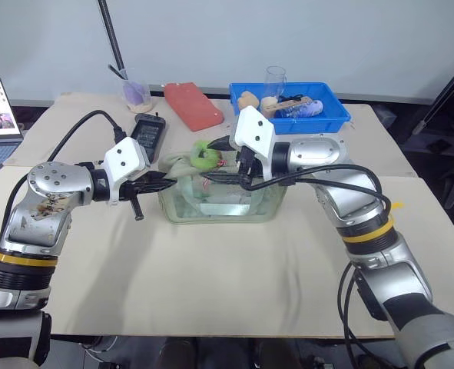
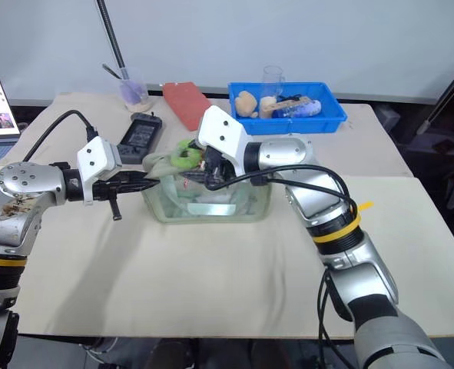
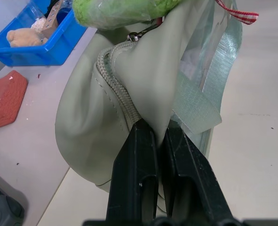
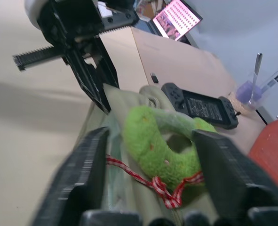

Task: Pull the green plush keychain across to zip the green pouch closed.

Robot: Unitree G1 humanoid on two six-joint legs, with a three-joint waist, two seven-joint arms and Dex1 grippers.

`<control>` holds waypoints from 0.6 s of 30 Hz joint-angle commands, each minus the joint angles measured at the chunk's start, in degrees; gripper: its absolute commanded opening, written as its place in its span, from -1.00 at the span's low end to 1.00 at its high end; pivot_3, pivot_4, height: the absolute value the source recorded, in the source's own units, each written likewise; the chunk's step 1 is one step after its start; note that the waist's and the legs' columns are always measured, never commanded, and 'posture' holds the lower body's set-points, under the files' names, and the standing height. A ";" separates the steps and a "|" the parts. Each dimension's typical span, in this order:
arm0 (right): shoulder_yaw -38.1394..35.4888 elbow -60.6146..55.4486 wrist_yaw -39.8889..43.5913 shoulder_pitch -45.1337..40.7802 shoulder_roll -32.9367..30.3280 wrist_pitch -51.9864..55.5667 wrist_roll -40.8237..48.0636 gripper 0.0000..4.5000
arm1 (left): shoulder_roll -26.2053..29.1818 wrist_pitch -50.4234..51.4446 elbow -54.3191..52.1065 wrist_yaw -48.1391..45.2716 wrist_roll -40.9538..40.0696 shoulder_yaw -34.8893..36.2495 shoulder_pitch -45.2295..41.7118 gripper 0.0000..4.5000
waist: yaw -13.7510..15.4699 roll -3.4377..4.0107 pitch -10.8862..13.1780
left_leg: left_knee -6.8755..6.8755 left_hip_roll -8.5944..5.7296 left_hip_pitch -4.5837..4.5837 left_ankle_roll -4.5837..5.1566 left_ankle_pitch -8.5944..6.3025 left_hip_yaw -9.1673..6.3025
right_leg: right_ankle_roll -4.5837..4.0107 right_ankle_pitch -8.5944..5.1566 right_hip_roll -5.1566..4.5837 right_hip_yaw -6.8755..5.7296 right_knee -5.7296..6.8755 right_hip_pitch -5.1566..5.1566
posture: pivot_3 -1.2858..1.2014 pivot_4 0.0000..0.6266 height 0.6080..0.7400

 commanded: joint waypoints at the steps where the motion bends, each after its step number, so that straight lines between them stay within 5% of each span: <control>1: -0.38 0.39 -0.10 -1.74 0.42 -1.96 -1.40 -0.30 | 0.68 0.38 -2.14 -0.14 -0.20 0.80 -0.17 -1.00 | -0.01 0.00 0.00 | 0.00 0.00 0.00 0.00 0.00 0.00 | 0.00 0.00 0.00 0.00 0.00 0.00 | 0.03 -0.52 1.00; 6: -2.29 0.28 0.24 -2.19 0.74 -1.19 -0.21 -0.99 | 0.47 0.36 -1.96 -0.14 -0.12 0.67 -0.31 -1.00 | 0.01 0.00 0.00 | 0.00 0.00 -0.01 0.00 0.00 0.00 | 0.03 0.02 -0.01 0.00 0.00 0.00 | 0.03 -0.52 1.00; 18: -18.08 -10.37 -5.18 1.95 -10.35 14.47 8.26 -0.99 | -0.04 -3.78 4.06 -2.18 1.30 -1.06 -3.37 -1.00 | 0.10 0.00 0.00 | 0.00 -0.01 -0.11 0.00 0.00 -0.01 | 0.04 0.02 -0.02 -0.01 -0.05 -0.04 | 0.03 -0.52 1.00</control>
